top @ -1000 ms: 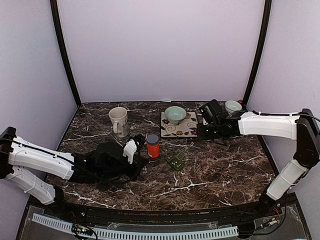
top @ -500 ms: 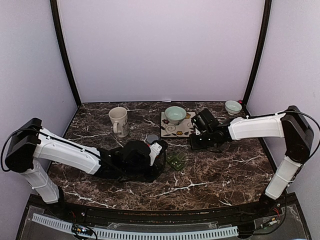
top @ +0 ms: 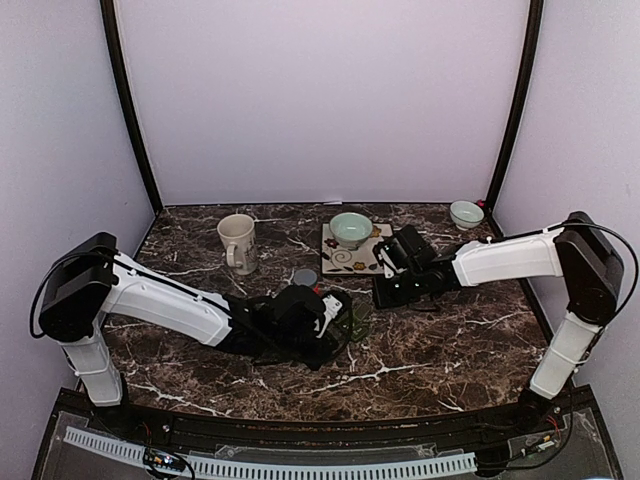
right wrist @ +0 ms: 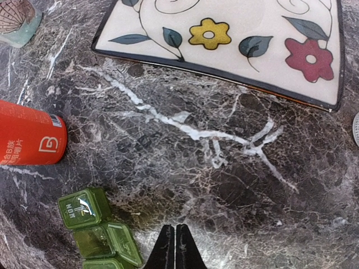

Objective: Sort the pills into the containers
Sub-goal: Close the lid of the pill container.

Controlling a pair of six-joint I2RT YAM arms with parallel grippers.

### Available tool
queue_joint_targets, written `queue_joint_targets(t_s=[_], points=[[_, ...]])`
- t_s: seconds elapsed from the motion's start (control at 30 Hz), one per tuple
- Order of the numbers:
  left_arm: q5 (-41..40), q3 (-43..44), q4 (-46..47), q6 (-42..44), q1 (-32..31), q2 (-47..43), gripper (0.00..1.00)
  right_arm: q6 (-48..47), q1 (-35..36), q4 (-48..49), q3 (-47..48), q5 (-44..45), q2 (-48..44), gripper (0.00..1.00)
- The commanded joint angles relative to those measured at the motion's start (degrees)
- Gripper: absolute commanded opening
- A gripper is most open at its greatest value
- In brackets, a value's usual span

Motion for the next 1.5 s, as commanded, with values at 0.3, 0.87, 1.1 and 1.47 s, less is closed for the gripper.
queue_joint_targets(t_s=[0.3,0.87,1.1,1.47], points=[[3.83,0.98,1.02,-1.27,4.0,3.25,0.0,0.93,0.68,4.42,-1.35,-4.27,1.72,0.04],[6.5,2.36,4.56,-1.47,6.34,7.14,0.0,1.4,1.61,4.1,-0.97,-4.94,1.65,0.04],[6.53,2.58,4.85,-1.66,6.71,7.69,0.0,1.76,2.51,3.84,-0.48,-4.78,1.49,0.04],[6.51,2.66,5.96,-2.32,6.95,8.3,0.0,2.43,3.65,3.34,-0.51,-4.19,0.58,0.04]])
